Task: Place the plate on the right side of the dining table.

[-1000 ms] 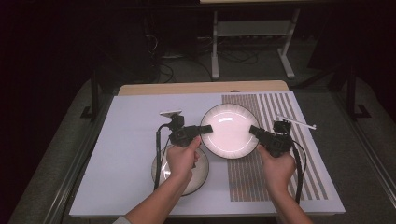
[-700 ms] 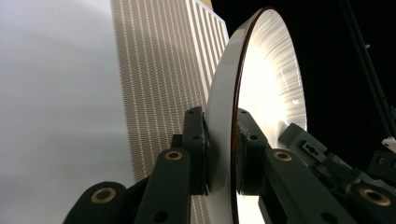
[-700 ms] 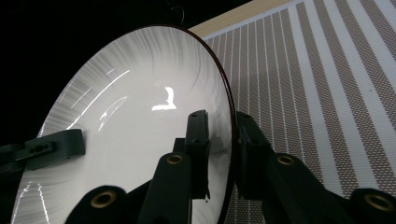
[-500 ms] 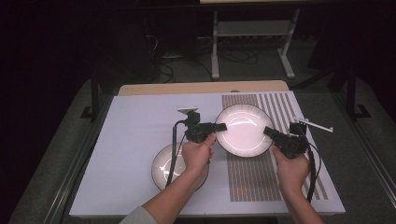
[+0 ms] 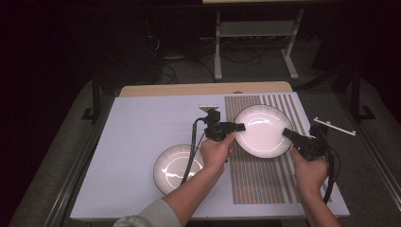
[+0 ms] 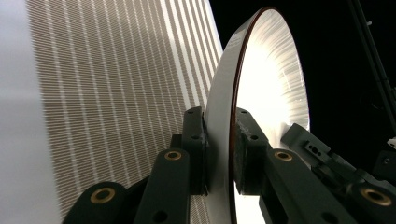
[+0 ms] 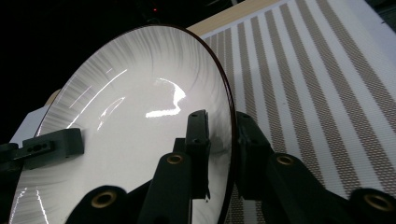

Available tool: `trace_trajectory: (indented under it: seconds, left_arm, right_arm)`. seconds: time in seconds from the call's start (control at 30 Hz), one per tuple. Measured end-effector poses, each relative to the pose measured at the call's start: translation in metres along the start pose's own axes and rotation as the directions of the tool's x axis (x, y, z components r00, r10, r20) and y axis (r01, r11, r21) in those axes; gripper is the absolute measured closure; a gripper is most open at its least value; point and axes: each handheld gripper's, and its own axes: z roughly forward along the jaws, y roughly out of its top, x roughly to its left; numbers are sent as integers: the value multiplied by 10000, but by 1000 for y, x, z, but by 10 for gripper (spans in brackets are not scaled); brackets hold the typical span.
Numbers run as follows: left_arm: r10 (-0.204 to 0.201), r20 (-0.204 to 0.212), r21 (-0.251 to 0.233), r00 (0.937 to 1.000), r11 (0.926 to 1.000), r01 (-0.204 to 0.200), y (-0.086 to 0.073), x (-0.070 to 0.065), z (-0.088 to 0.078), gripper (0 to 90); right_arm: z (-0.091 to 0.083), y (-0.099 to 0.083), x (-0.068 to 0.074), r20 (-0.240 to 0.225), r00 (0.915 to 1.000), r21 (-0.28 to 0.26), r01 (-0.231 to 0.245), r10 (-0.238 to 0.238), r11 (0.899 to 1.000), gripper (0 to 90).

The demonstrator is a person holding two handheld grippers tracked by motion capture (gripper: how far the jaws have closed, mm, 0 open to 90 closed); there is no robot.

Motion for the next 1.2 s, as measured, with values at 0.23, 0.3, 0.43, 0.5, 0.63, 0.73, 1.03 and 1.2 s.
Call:
trace_trajectory:
  seconds: [0.23, 0.3, 0.43, 0.5, 0.63, 0.73, 1.03, 1.2]
  left_arm:
    - [24, 55, 207, 10000, 9998, -26, -1, -1, 19, 769]
    - [125, -22, 236, 9999, 9996, -124, -2, 0, 23, 766]
    - [246, -92, 375, 9997, 9990, -242, -3, 2, 34, 766]
    - [271, -151, 397, 9995, 9989, -265, -4, 4, 37, 766]
    - [249, -187, 460, 9995, 9987, -240, -5, 10, 45, 759]
    - [323, -272, 451, 9991, 9985, -310, -6, 13, 51, 756]
    - [81, -422, 554, 9991, 9984, -58, -9, 25, 65, 751]
    - [251, -633, 614, 9977, 9979, -212, -8, 26, 68, 751]
  right_arm:
    - [-1, 0, -14, 270, 9996, -127, -102, 105, 9999, 771]
    - [1, 1, -20, 326, 9994, -117, -113, 117, 9999, 771]
    - [4, 0, -30, 226, 9995, -57, -226, 228, 9997, 774]
    - [6, -2, -36, 156, 9996, 18, -218, 217, 9998, 774]
    - [12, -4, -40, 314, 9995, 124, -102, 98, 9999, 773]
    - [17, -4, -43, 462, 9989, 210, -74, 65, 9998, 770]
    - [30, -5, -52, 746, 9970, 561, 183, -225, 9983, 765]
    - [37, -6, -57, 728, 9968, 720, 272, -325, 9970, 760]
